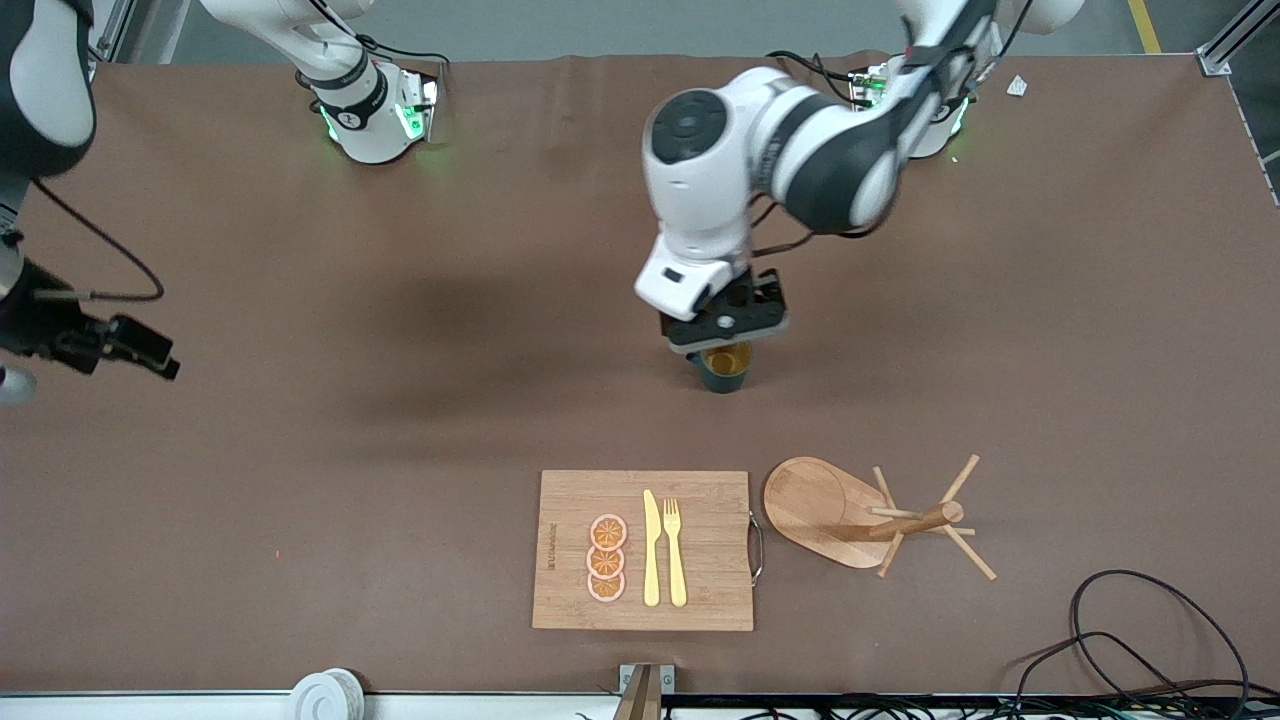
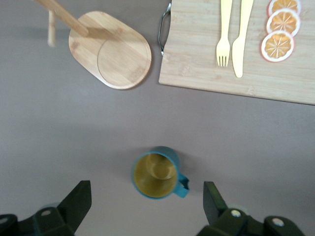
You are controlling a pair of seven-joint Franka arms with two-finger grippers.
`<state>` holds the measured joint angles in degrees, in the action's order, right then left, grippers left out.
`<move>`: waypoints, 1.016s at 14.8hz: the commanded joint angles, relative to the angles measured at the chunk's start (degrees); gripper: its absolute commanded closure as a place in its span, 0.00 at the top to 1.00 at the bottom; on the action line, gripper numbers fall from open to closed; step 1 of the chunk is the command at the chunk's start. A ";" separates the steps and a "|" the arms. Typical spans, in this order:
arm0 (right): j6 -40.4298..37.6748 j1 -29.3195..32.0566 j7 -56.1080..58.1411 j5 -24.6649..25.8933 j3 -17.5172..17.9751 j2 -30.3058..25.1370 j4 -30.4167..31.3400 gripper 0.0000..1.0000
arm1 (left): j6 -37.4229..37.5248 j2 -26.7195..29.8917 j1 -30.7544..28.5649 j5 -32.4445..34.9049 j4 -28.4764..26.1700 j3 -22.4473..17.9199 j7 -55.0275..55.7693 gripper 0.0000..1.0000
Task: Pass cup and hang on rack
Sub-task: 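Lower the left gripper onto the mug handle and close on it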
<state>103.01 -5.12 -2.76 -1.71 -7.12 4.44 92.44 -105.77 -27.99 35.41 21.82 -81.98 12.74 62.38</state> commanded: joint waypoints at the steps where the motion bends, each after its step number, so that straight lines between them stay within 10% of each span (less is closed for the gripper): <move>1: -1.04 -0.15 0.48 2.84 0.44 -6.19 6.80 1.00 | -0.49 -4.60 4.74 8.21 0.94 -0.34 13.94 1.00; 6: -3.17 0.11 0.47 2.94 0.44 -1.19 -3.48 1.00 | -2.17 -12.70 12.56 22.45 0.85 -0.61 34.36 1.00; 15: -3.69 0.11 0.65 2.85 0.35 -0.48 -4.19 1.00 | 1.33 -16.57 17.67 31.44 -2.66 -1.22 57.32 1.00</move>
<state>99.99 -5.13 -2.64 0.33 -7.06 3.07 89.21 -106.93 -44.77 52.88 51.55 -83.87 12.16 115.78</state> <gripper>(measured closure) 0.000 0.000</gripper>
